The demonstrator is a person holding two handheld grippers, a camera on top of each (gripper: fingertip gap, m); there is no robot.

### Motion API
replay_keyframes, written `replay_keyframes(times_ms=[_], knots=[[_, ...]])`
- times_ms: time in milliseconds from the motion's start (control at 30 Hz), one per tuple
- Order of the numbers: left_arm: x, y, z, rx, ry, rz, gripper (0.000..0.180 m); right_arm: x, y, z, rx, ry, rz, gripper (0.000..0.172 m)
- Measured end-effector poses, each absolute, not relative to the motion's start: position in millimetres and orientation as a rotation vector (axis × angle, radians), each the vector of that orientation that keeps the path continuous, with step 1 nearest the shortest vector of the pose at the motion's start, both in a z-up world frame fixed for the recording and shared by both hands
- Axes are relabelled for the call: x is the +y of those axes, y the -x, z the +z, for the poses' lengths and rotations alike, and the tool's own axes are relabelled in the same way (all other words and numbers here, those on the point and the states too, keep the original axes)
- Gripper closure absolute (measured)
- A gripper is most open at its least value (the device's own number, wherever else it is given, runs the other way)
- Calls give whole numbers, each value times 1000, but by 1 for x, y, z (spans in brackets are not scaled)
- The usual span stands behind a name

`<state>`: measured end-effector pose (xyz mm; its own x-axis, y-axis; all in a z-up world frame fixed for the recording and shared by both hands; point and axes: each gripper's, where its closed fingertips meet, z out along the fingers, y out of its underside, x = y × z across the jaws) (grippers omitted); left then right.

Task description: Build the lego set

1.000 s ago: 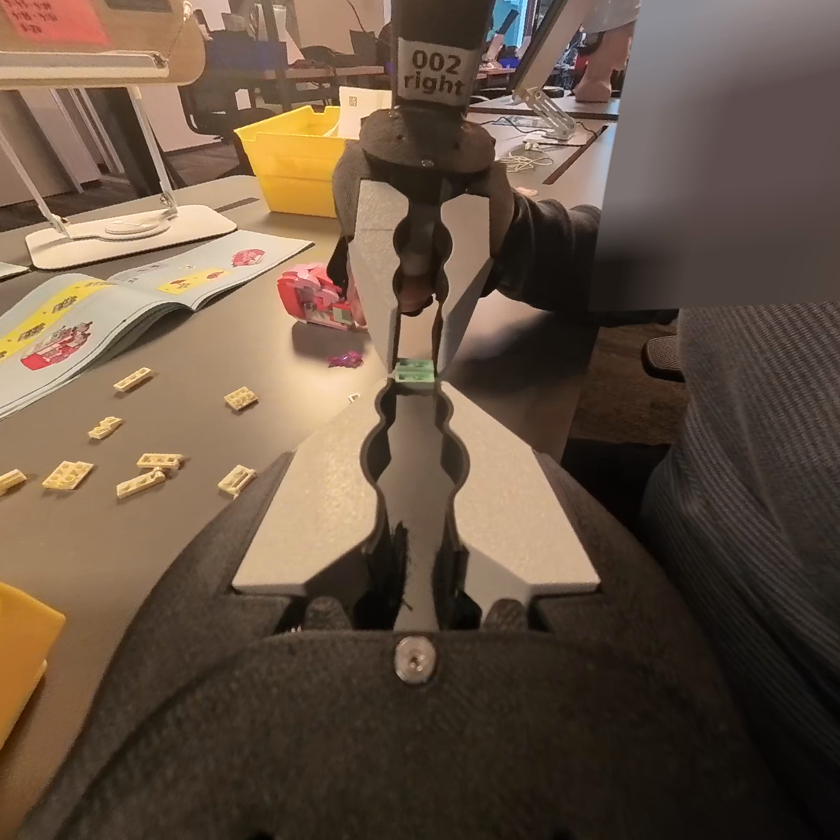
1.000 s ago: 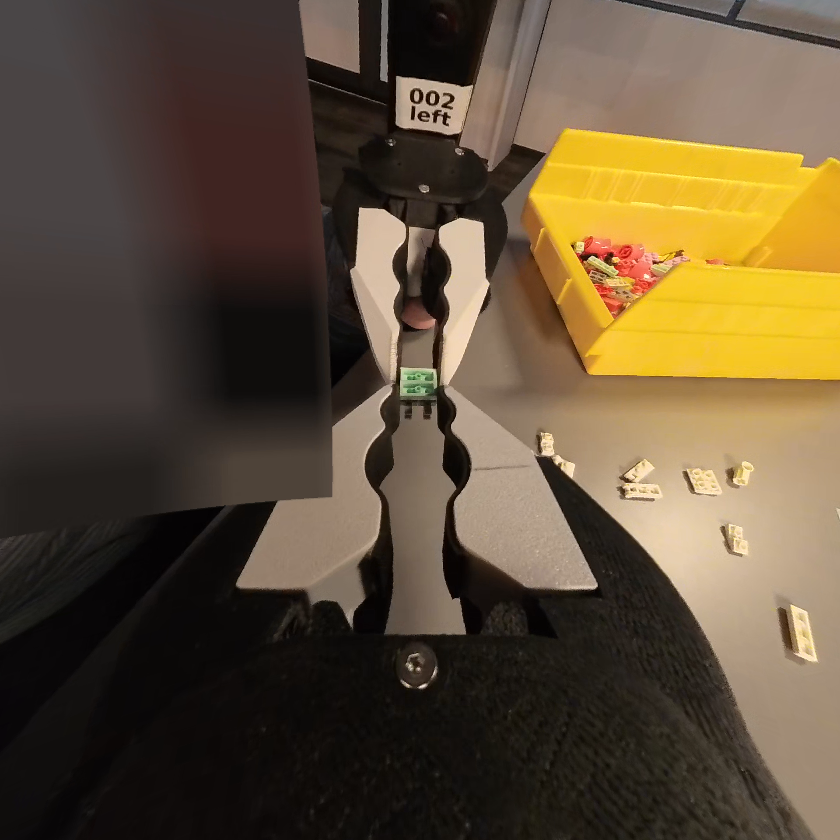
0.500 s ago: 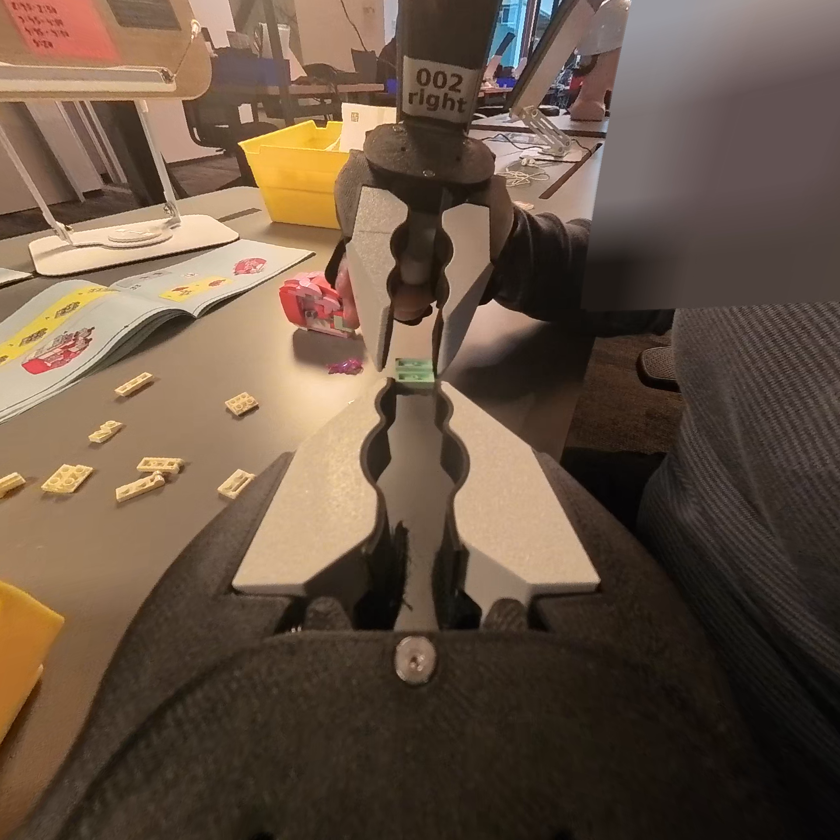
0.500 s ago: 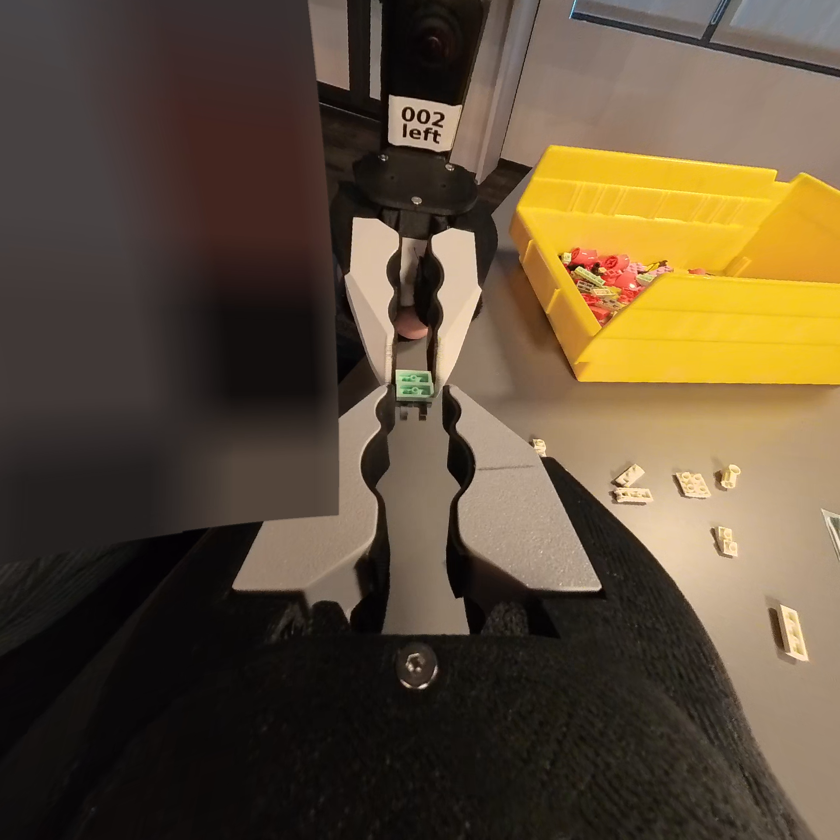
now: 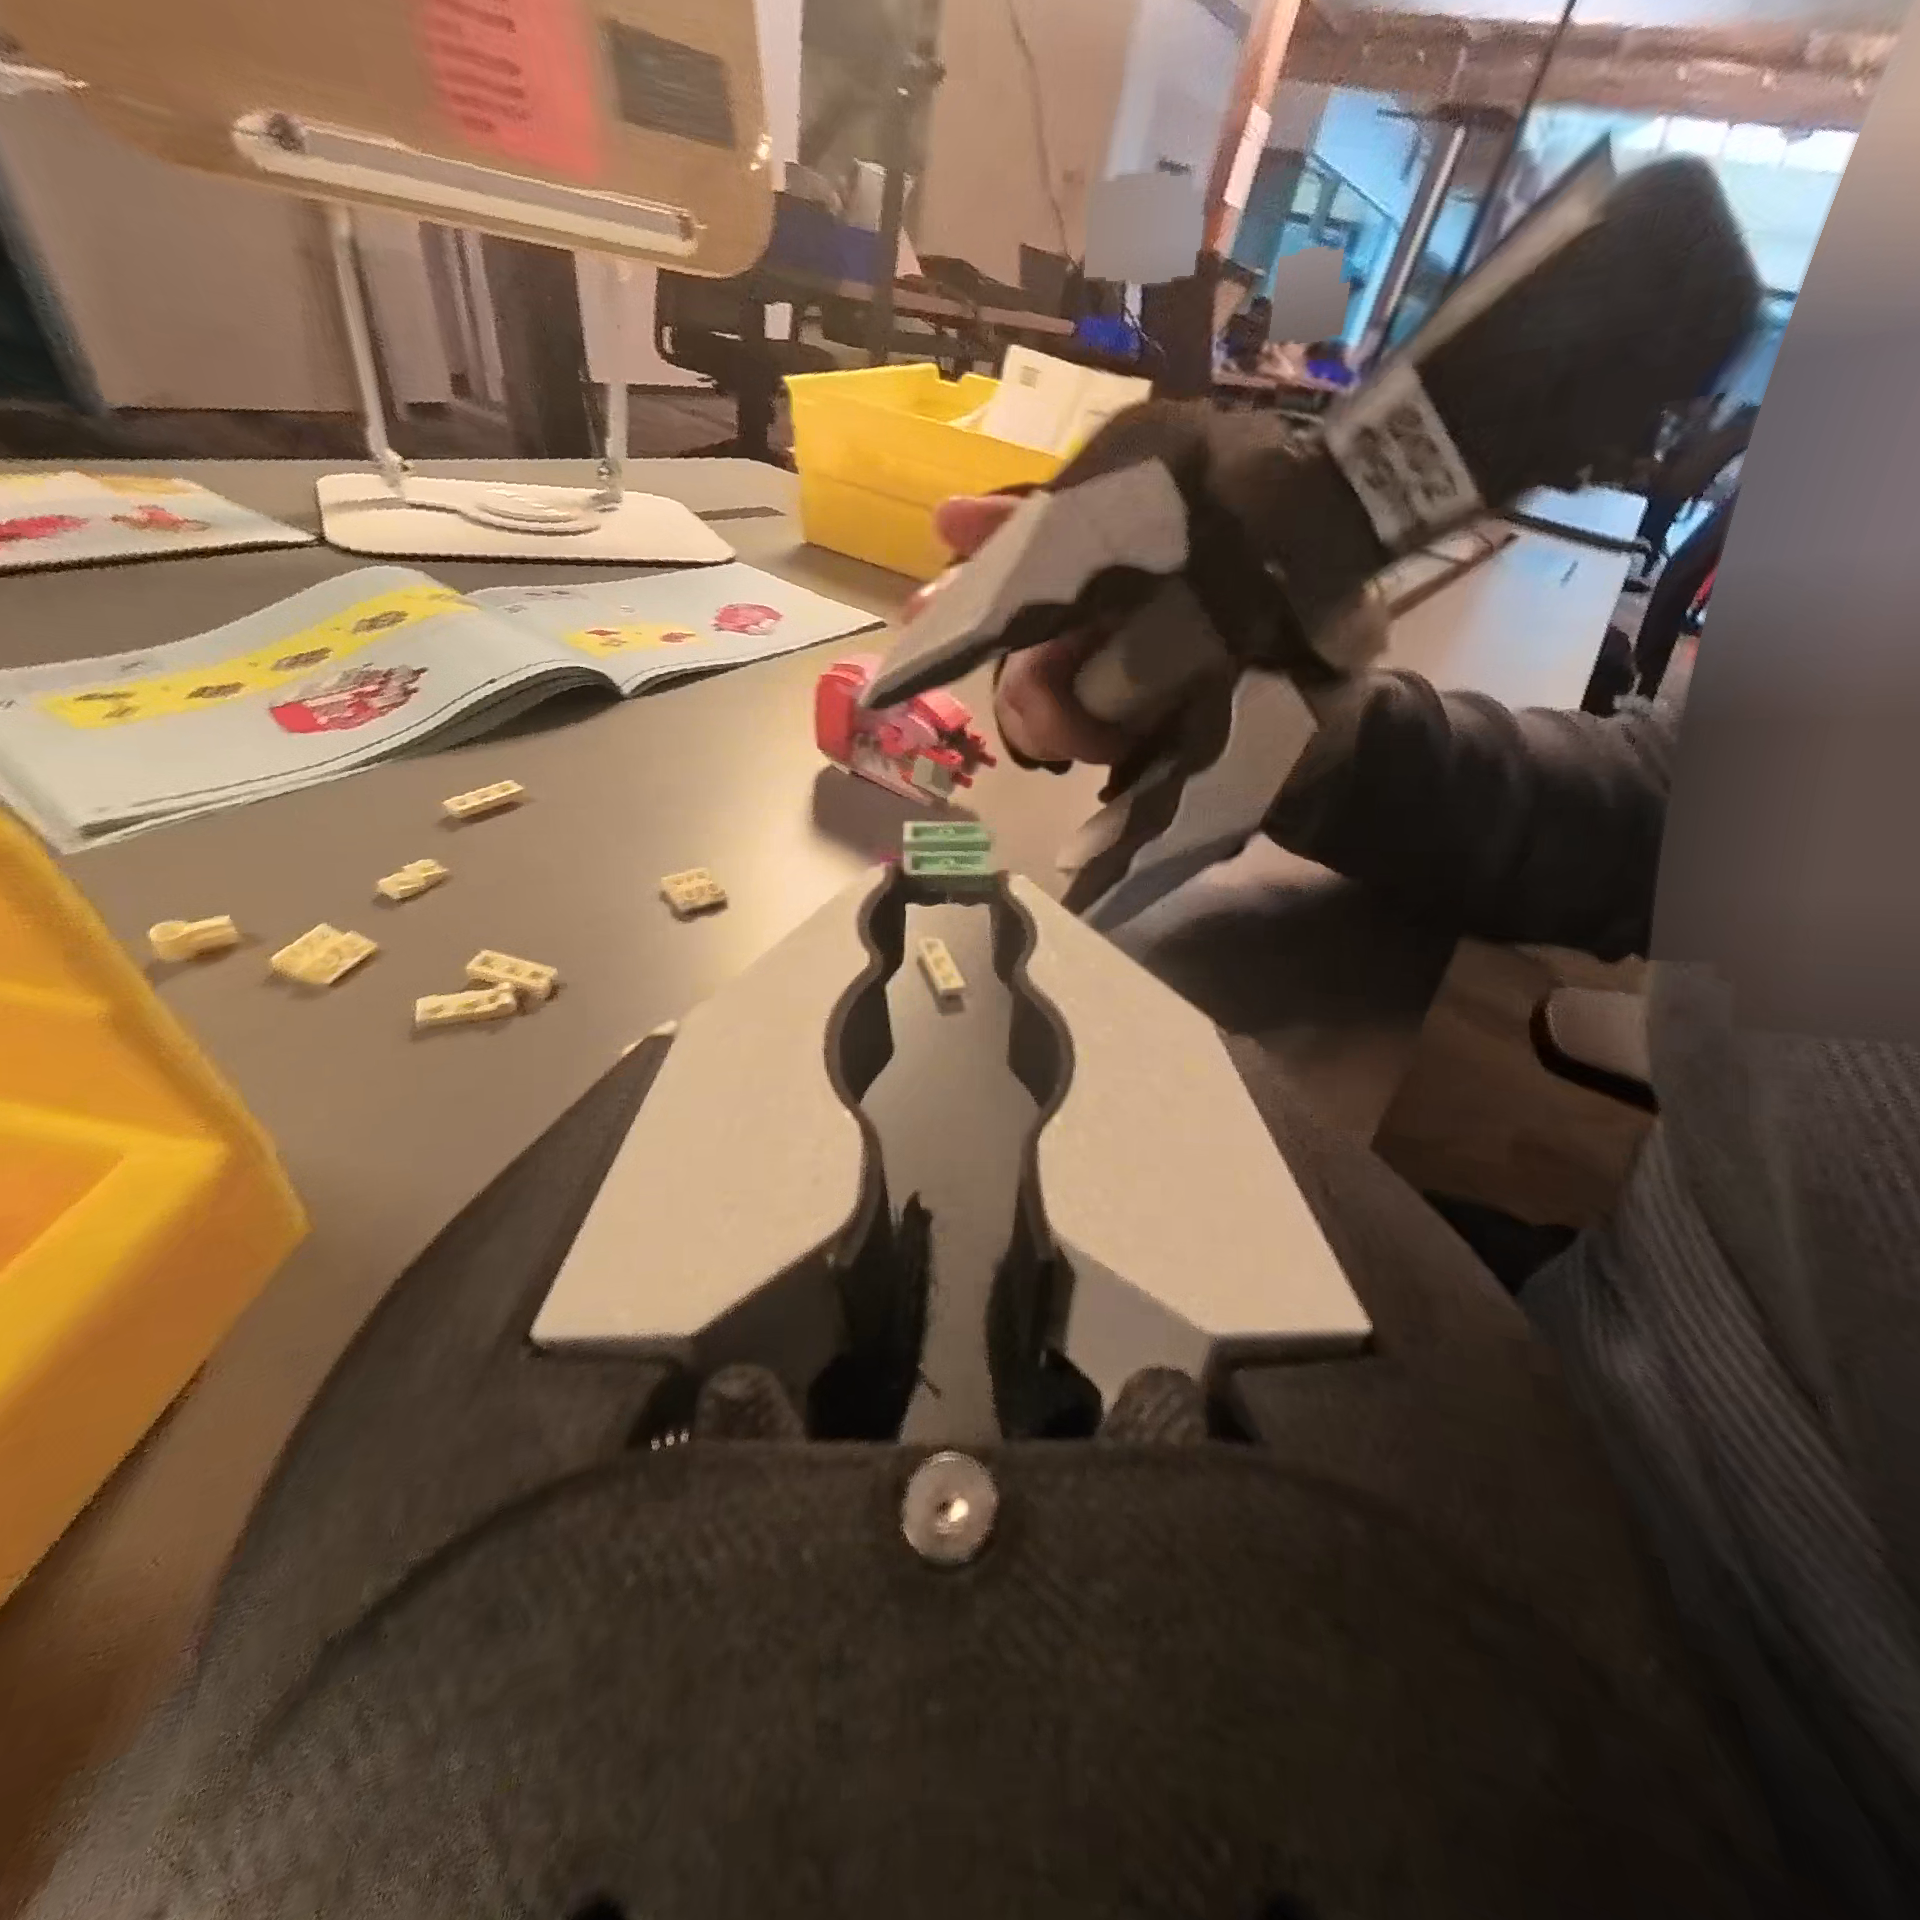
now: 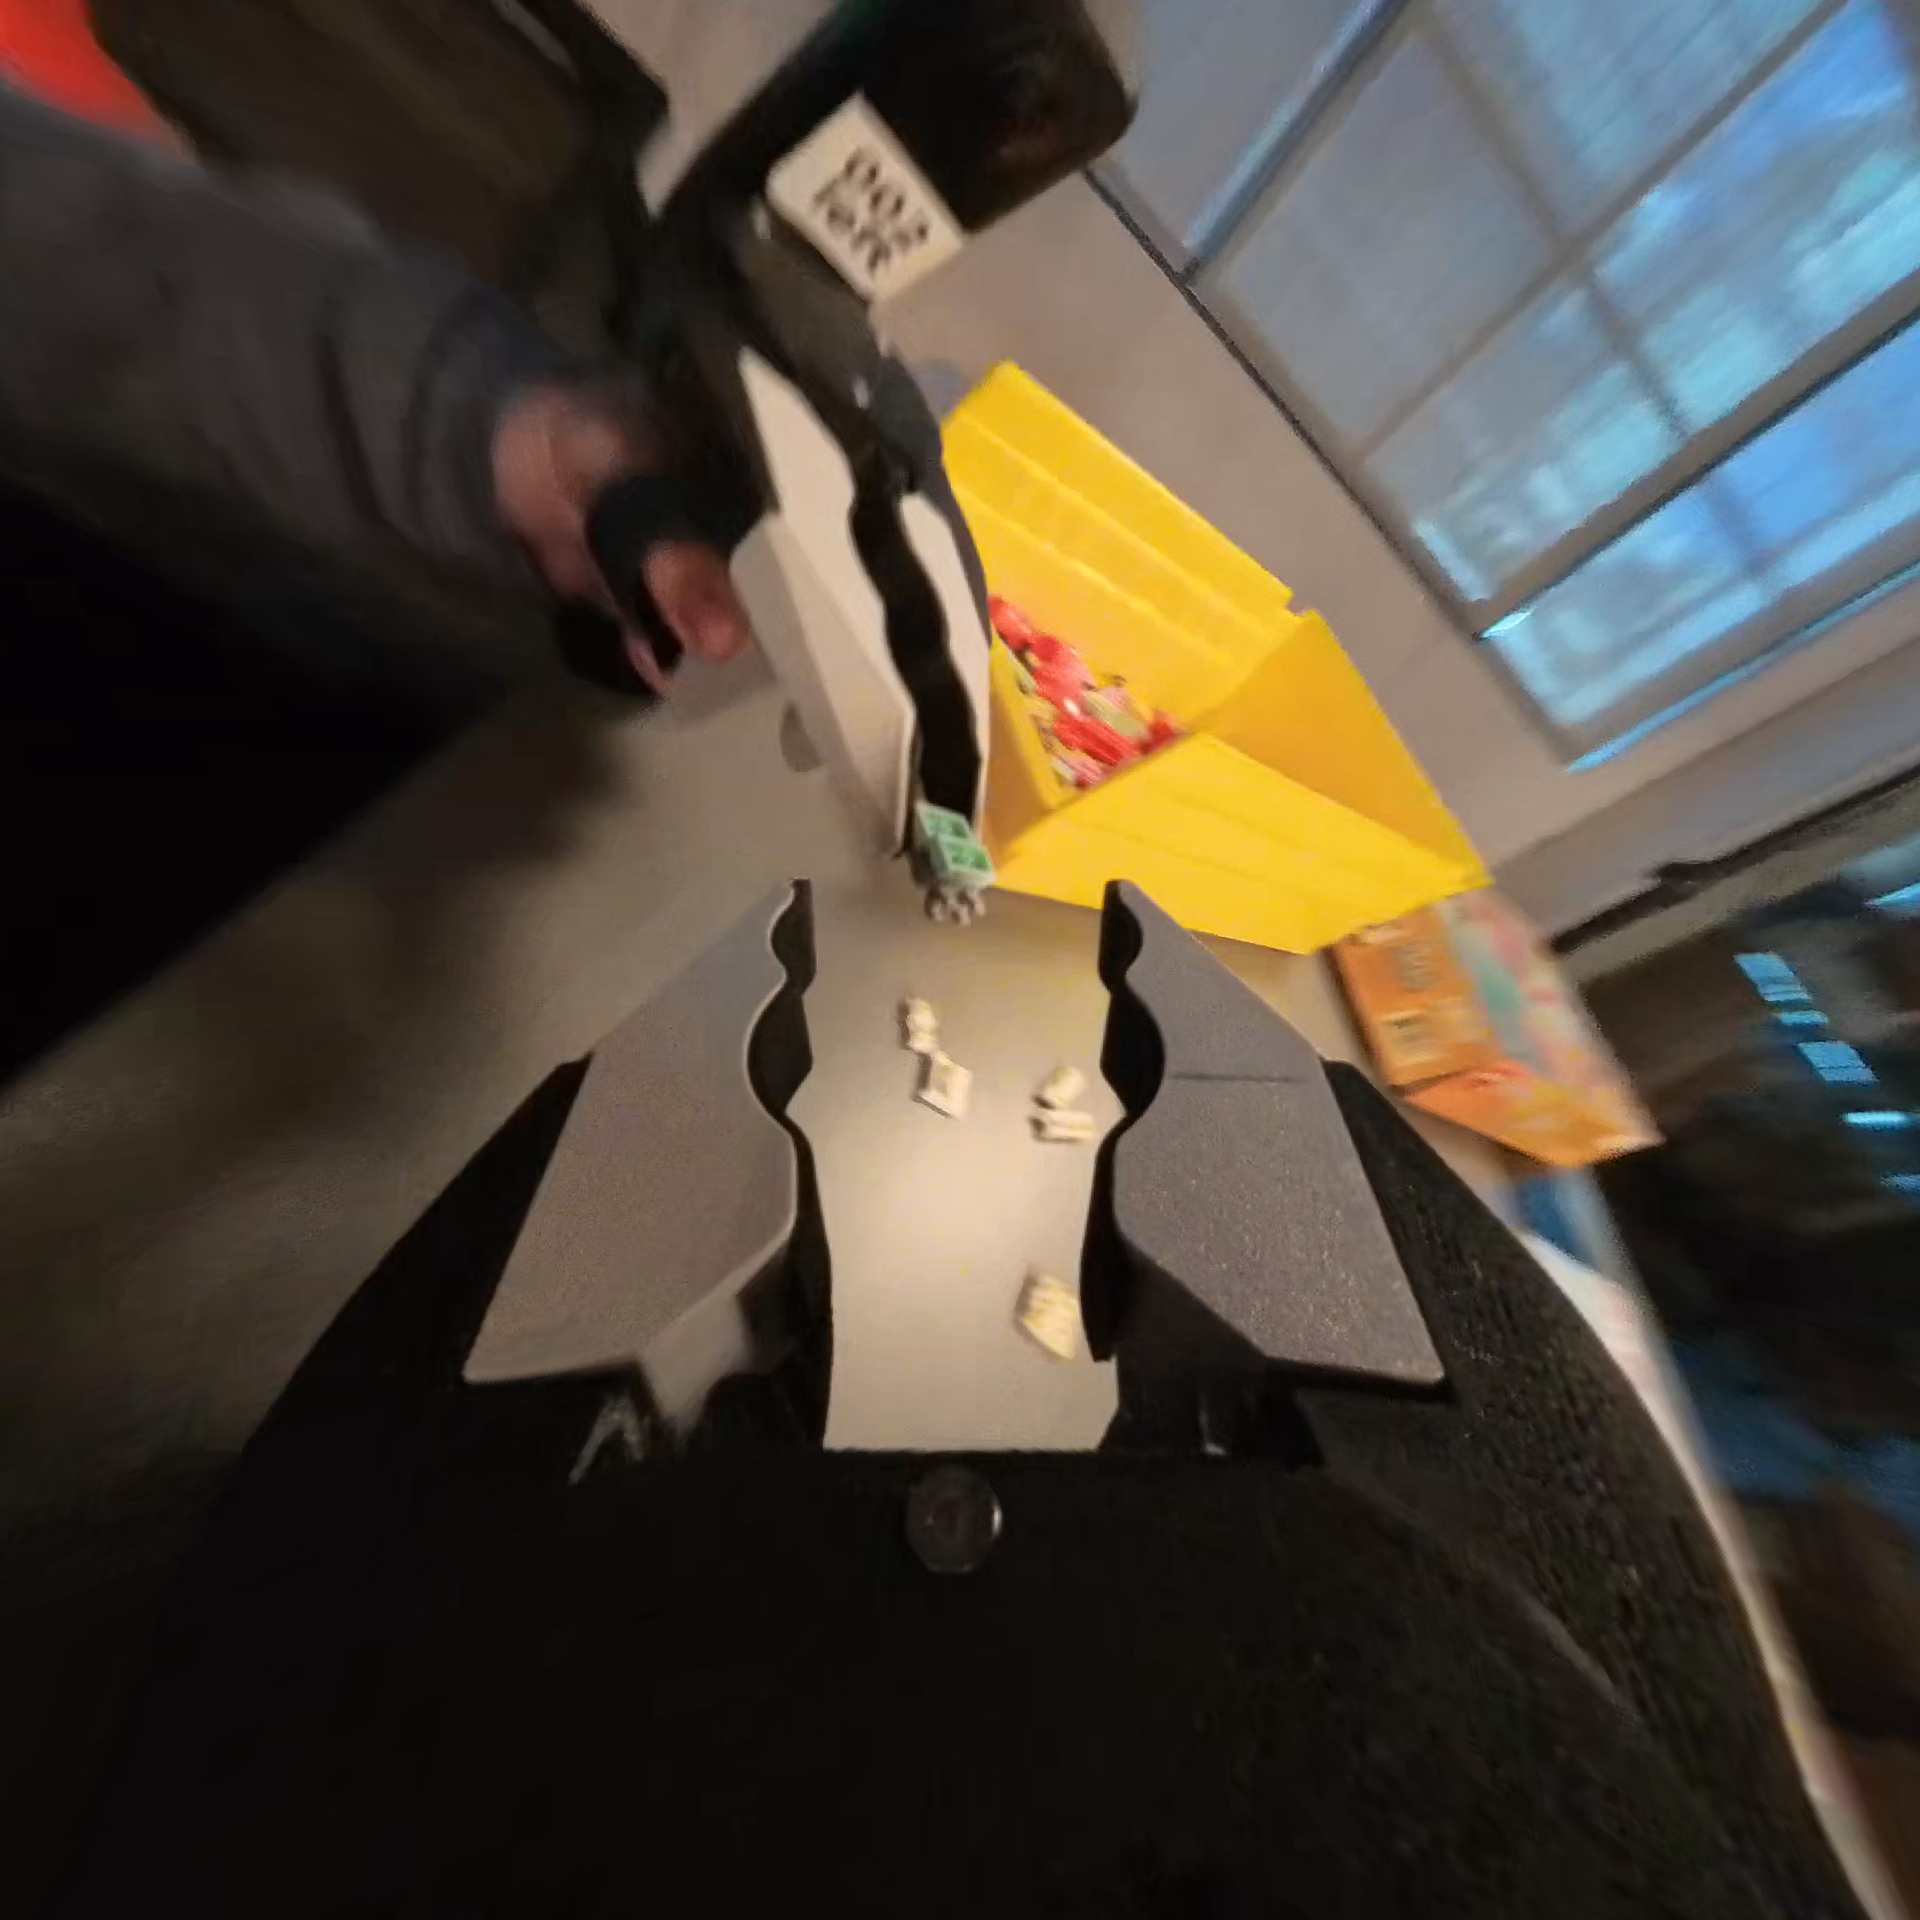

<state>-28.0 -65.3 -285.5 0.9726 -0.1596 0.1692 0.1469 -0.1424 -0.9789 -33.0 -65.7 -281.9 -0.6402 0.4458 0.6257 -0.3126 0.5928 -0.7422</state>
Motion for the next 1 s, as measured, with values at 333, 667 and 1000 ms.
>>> replay_keyframes(times_ms=[333, 667, 1000], knots=[[-60, 36, -294, -65, 1750, -243, 165, -67, 54, -301, -1779, -121, 538, 137], [-58, 38, -297, -94, 1770, -243, 165, -62, 61, -298, -1670, -176, 380, 163], [-57, 39, -306, -113, 1826, -252, 166, -60, 62, -305, -1705, -244, 299, 166]])
